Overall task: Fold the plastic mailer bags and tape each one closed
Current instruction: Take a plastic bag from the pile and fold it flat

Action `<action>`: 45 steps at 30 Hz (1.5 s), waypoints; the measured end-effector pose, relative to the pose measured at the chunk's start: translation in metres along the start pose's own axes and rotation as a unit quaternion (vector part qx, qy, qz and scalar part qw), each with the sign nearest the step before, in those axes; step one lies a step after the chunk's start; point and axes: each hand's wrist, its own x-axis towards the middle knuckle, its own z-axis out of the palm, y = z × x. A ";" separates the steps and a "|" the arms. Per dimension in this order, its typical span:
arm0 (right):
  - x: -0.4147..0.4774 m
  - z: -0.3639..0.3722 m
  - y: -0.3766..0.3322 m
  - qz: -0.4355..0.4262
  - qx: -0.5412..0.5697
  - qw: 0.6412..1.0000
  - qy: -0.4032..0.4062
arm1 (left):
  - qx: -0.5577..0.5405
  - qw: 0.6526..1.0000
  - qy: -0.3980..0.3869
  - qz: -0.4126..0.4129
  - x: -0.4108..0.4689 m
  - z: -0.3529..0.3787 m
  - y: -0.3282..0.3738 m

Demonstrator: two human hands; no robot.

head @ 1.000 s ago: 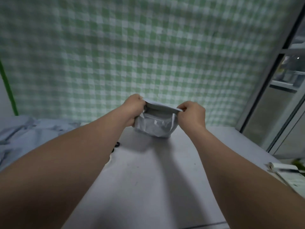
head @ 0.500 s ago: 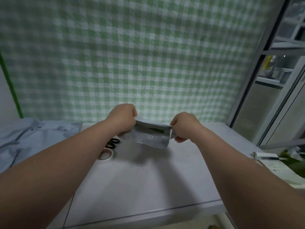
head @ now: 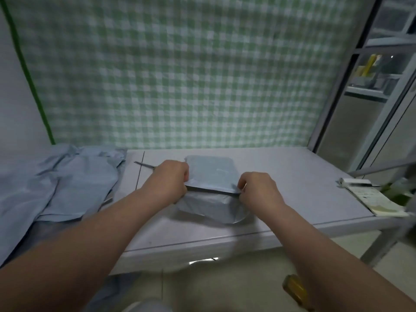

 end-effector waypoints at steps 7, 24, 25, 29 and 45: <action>-0.024 0.012 0.000 0.013 0.014 0.999 0.043 | -0.127 0.989 0.064 -0.029 -0.027 0.019 -0.005; -0.045 0.026 0.011 -0.057 -0.052 0.997 0.022 | -0.091 0.995 -0.038 0.032 -0.040 0.018 -0.009; -0.046 0.026 0.013 -0.060 -0.051 0.997 0.001 | -0.081 0.994 -0.073 0.032 -0.041 0.016 -0.009; -0.042 0.016 0.013 -0.067 -0.051 0.992 -0.098 | -0.013 0.973 -0.224 0.043 -0.041 0.004 -0.003; 0.048 0.069 -0.015 -0.128 -0.060 0.987 -0.072 | 0.024 0.979 -0.147 0.142 0.043 0.072 0.009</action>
